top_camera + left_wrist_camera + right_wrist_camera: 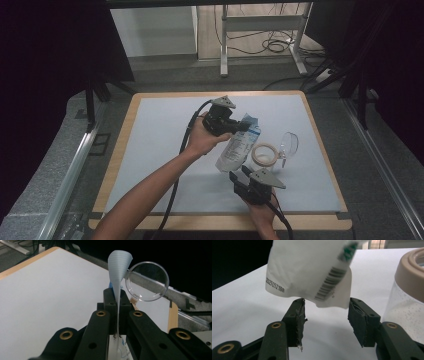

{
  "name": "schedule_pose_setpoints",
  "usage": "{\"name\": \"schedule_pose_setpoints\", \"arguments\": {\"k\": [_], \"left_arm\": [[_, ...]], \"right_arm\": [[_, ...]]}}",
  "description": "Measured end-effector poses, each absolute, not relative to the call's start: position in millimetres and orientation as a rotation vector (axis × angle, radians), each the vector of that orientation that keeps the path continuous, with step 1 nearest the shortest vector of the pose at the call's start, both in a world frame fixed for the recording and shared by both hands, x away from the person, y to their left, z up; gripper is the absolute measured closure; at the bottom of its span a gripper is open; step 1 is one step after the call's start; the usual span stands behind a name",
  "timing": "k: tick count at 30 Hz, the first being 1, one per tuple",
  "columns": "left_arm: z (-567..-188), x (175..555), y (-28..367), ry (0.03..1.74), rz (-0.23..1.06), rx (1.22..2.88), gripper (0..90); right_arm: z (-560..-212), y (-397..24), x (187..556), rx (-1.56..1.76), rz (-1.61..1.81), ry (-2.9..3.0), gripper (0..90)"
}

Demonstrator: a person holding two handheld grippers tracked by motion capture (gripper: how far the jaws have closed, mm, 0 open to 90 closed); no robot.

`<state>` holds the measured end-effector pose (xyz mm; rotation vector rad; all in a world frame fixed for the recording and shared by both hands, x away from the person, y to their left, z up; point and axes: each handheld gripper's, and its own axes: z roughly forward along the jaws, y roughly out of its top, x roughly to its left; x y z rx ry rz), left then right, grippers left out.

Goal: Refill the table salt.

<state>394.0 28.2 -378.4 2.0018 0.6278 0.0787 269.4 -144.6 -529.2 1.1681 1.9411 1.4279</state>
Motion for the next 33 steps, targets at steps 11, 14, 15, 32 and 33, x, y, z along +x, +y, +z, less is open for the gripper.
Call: {"name": "schedule_pose_setpoints", "arguments": {"k": [11,14,15,32,33], "left_arm": [[-378.5,392.1,39.6,0.634,0.078,1.951,90.0],[-377.2,391.9,43.2,0.641,0.084,1.941,90.0],[-377.0,392.0,44.3,0.645,0.086,1.938,90.0],[-383.7,390.2,103.1,0.74,0.13,1.856,90.0],[-385.9,389.9,109.5,0.753,0.138,1.849,90.0]], "right_arm": [[-528.5,-145.9,268.1,1.157,1.445,1.95,48.0],[-527.3,-146.6,268.3,1.146,1.452,1.946,47.9],[-526.9,-147.1,268.2,1.141,1.451,1.946,47.9],[-522.9,-163.2,269.3,1.157,1.455,1.912,47.9],[-522.6,-163.7,269.2,1.158,1.456,1.912,47.9]]}}
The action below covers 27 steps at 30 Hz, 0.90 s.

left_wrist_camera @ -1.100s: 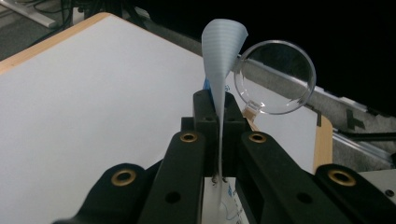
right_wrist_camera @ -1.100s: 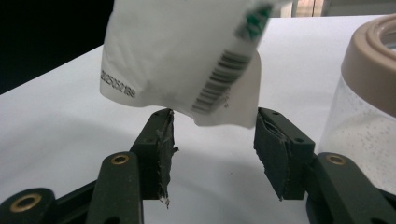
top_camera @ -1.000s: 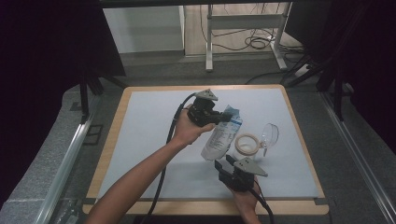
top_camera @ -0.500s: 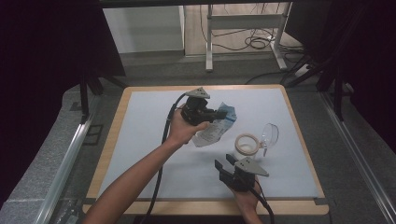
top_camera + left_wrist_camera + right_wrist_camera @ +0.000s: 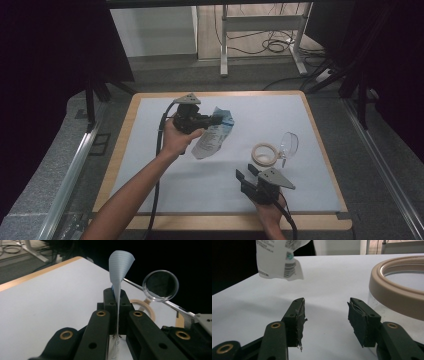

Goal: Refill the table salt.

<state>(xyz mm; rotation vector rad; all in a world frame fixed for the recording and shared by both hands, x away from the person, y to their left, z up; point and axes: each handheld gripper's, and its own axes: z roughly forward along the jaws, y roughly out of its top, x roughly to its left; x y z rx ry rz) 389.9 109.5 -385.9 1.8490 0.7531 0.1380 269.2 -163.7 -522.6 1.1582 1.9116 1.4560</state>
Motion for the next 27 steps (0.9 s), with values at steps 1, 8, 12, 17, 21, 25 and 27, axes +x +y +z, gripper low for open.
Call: {"name": "schedule_pose_setpoints", "arguments": {"k": [1,8,12,17,21,25,27], "left_arm": [[-387.3,389.9,113.5,0.759,0.14,1.845,90.0],[-401.8,388.0,147.6,0.828,0.172,1.806,89.9],[-409.7,387.2,164.9,0.862,0.185,1.781,90.0],[-414.5,388.7,179.4,0.89,0.209,1.754,90.0],[-420.0,391.2,190.3,0.922,0.244,1.724,90.0],[-425.5,395.1,201.1,0.946,0.276,1.698,90.0],[-427.3,397.7,205.5,0.959,0.293,1.689,90.0]], "right_arm": [[-522.3,-164.2,269.3,1.157,1.457,1.912,47.9],[-521.9,-166.1,271.4,1.151,1.451,1.907,47.9],[-521.8,-166.6,272.5,1.152,1.448,1.905,47.9],[-521.8,-166.1,273.0,1.157,1.447,1.907,47.9],[-522.0,-166.2,273.2,1.156,1.445,1.906,47.9],[-521.8,-166.5,273.2,1.16,1.448,1.903,47.9],[-521.8,-166.7,273.4,1.159,1.448,1.902,47.9]]}}
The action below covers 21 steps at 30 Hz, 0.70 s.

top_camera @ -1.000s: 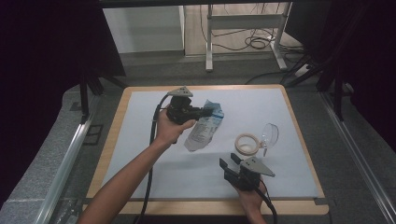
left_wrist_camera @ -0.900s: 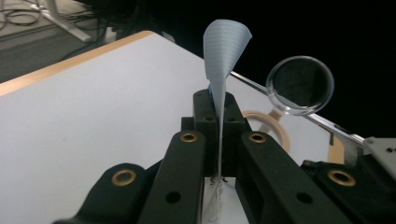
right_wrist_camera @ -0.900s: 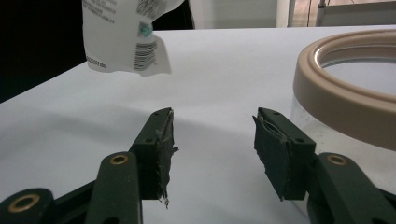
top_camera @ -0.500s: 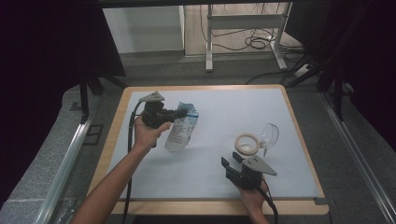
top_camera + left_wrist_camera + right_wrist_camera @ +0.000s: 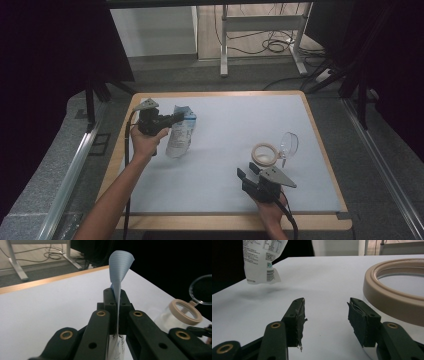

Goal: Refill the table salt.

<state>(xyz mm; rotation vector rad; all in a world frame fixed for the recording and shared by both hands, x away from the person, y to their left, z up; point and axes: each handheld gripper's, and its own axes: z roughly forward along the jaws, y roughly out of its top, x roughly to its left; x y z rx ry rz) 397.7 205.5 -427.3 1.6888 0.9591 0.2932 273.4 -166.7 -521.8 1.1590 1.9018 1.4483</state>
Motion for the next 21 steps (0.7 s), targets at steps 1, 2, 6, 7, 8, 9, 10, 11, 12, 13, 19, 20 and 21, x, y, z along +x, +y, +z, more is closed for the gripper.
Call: {"name": "schedule_pose_setpoints", "arguments": {"k": [1,2,6,7,8,9,10,11,12,13,19,20,21], "left_arm": [[-428.2,399.0,207.6,0.965,0.304,1.686,90.0],[-429.3,400.3,209.8,0.969,0.309,1.683,89.9],[-436.3,403.3,219.4,0.988,0.342,1.666,89.9],[-438.6,403.2,221.6,0.994,0.351,1.663,89.9],[-441.0,402.7,223.9,0.999,0.358,1.661,89.9],[-443.7,401.8,226.2,1.002,0.362,1.658,89.9],[-446.3,400.7,228.7,1.007,0.363,1.657,89.9],[-449.1,399.4,231.2,1.012,0.365,1.657,89.9],[-451.8,398.0,233.5,1.017,0.369,1.661,89.9],[-454.0,395.9,236.4,1.015,0.373,1.65,89.9],[-459.0,383.7,250.4,1.013,0.386,1.631,89.5],[-459.5,381.7,251.7,1.012,0.39,1.632,89.4],[-460.0,379.9,253.2,1.01,0.394,1.635,89.2]], "right_arm": [[-521.8,-166.8,273.5,1.161,1.449,1.901,47.9],[-522.0,-167.0,273.6,1.162,1.448,1.901,47.9],[-522.3,-167.8,274.2,1.163,1.446,1.9,47.9],[-522.3,-167.9,274.2,1.163,1.446,1.898,47.9],[-522.2,-168.1,274.2,1.166,1.448,1.897,47.9],[-522.1,-168.2,274.2,1.166,1.448,1.899,47.9],[-522.1,-168.1,274.2,1.166,1.448,1.897,47.9],[-522.1,-168.2,274.1,1.164,1.447,1.898,47.9],[-522.1,-168.2,274.1,1.163,1.448,1.898,47.9],[-522.1,-168.2,274.0,1.163,1.448,1.898,47.9],[-521.5,-167.9,273.3,1.16,1.45,1.897,47.6],[-521.0,-168.2,273.2,1.157,1.45,1.896,47.6],[-520.8,-168.6,273.2,1.158,1.452,1.894,47.6]]}}
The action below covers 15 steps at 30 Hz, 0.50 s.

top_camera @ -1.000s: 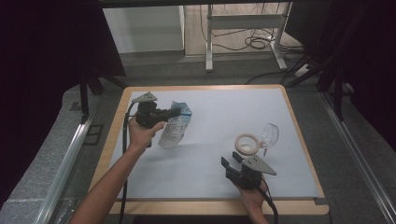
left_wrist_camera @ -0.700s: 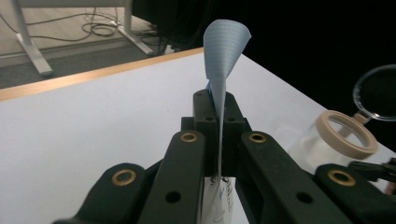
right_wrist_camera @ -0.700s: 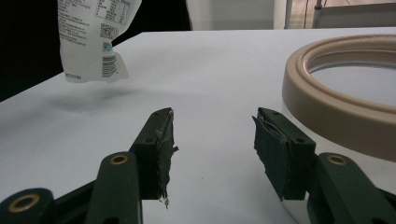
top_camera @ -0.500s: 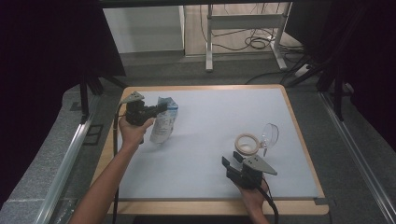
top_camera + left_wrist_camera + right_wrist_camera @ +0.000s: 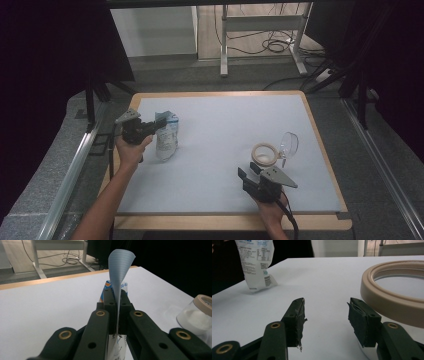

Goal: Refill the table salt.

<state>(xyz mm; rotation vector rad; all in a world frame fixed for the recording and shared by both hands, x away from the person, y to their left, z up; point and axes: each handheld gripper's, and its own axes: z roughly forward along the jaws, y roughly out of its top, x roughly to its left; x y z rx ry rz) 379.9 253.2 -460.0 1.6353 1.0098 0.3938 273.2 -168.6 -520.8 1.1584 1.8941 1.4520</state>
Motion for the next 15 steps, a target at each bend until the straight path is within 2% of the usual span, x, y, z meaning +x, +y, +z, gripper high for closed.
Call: {"name": "schedule_pose_setpoints", "arguments": {"k": [10,13,15], "left_arm": [[-461.1,372.8,262.5,0.987,0.42,1.658,83.8],[-460.9,373.9,261.9,0.985,0.425,1.657,75.5],[-460.9,375.2,260.8,0.979,0.417,1.663,73.1]], "right_arm": [[-520.5,-168.9,273.6,1.165,1.456,1.887,47.0],[-520.4,-169.1,273.7,1.166,1.456,1.885,46.9],[-520.2,-169.2,273.7,1.166,1.457,1.885,47.0]]}}
